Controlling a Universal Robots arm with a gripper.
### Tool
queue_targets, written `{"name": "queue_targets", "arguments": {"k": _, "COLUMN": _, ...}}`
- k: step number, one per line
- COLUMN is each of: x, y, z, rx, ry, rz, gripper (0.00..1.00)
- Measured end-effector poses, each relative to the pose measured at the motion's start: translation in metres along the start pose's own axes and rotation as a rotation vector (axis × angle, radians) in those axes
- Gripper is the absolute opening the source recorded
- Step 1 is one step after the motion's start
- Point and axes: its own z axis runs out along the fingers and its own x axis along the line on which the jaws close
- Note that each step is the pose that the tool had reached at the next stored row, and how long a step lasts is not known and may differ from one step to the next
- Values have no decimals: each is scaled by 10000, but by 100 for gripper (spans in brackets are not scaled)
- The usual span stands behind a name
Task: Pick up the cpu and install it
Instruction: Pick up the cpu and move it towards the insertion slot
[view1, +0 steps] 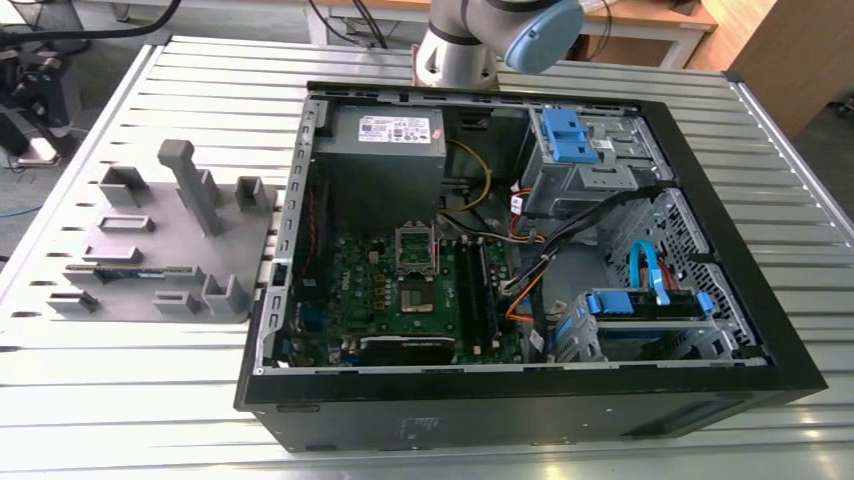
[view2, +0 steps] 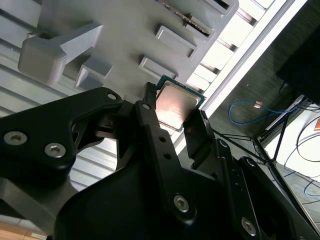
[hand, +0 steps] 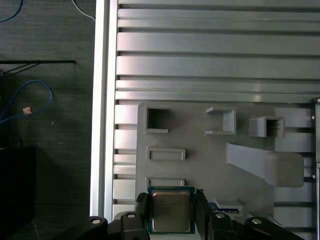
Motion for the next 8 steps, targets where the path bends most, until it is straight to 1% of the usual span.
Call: {"name": "queue_targets", "arguments": {"k": 8, "x": -60, "y": 0, "z": 0, "rx": 0, "ry": -1, "rz": 0, "gripper": 47}}
